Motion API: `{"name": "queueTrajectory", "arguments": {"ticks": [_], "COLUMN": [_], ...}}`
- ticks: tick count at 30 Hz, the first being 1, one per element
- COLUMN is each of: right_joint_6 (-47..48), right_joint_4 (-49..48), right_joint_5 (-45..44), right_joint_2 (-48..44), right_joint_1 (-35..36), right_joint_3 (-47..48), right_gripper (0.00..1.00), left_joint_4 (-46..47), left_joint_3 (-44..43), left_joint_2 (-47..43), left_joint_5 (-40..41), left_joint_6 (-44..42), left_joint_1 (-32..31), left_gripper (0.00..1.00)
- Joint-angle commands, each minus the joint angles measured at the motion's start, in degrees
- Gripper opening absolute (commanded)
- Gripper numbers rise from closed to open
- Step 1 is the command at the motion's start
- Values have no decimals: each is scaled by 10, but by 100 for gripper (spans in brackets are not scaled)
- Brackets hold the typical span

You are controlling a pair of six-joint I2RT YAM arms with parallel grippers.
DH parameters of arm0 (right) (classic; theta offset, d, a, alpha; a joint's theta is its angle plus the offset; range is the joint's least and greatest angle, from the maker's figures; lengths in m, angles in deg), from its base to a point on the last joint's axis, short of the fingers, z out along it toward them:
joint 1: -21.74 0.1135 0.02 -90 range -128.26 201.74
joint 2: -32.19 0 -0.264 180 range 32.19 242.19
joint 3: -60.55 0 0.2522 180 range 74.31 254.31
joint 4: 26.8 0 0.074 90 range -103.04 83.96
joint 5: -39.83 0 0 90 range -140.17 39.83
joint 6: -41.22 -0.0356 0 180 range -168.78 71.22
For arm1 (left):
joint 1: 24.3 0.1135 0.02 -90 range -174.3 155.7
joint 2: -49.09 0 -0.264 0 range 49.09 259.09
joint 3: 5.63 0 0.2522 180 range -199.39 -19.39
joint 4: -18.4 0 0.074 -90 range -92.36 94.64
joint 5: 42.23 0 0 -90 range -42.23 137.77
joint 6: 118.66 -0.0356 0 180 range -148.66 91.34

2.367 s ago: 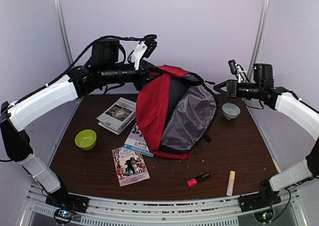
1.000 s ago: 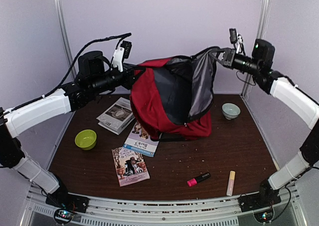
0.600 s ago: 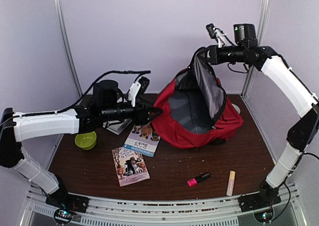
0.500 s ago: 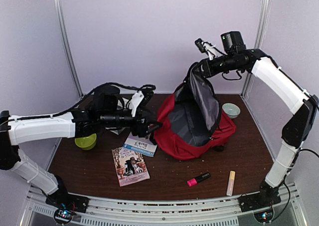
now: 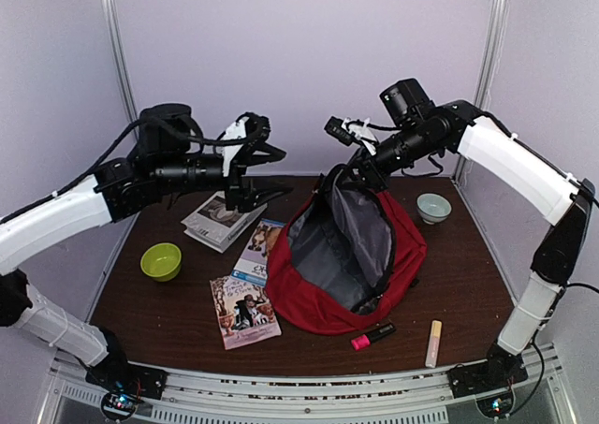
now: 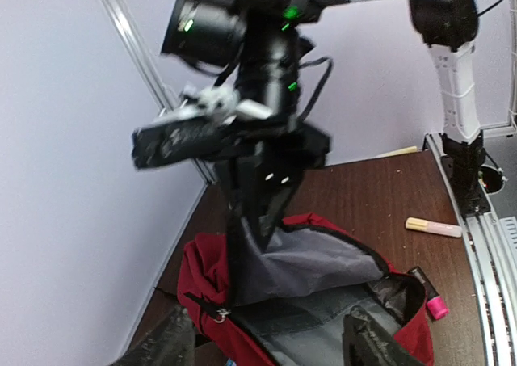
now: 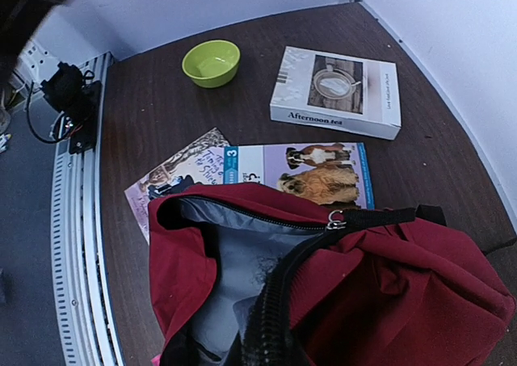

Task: Pack the student bag
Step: Pass from the right arm to the left

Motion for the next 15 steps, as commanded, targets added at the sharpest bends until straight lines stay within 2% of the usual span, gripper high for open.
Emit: {"name": "queueTrajectory", "arguments": {"ticks": [1, 3, 5, 8, 10, 13, 15], "right_joint_6": [28, 26, 17, 13, 10, -1, -4], "right_joint_4": [2, -11, -27, -46, -58, -75, -83], "right_joint_5": [31, 45, 56, 67, 69, 63, 60], "right_joint_2": [-53, -67, -80, -92, -97, -100, -102], "right_joint_1": [11, 13, 14, 16, 16, 16, 16], "right_joint_3": [-26, -44, -62, -83, -91, -98, -99], "right_gripper": [0, 0, 0, 0, 0, 0, 0], "left_joint_4": [-24, -8, 11, 70, 94, 101, 115], "left_joint_3": [-48, -55, -63, -92, -119, -145, -146], "left_joint_2": [83, 114, 145, 197, 231, 267, 284], "left_joint_5": [-53, -91, -141, -140, -149, -194, -194], "left_joint_6": [-83, -139, -166, -114, -83, -72, -67], "left_joint_1": [44, 46, 45, 45, 45, 37, 29], "left_gripper": [62, 63, 70, 77, 77, 78, 79]}}
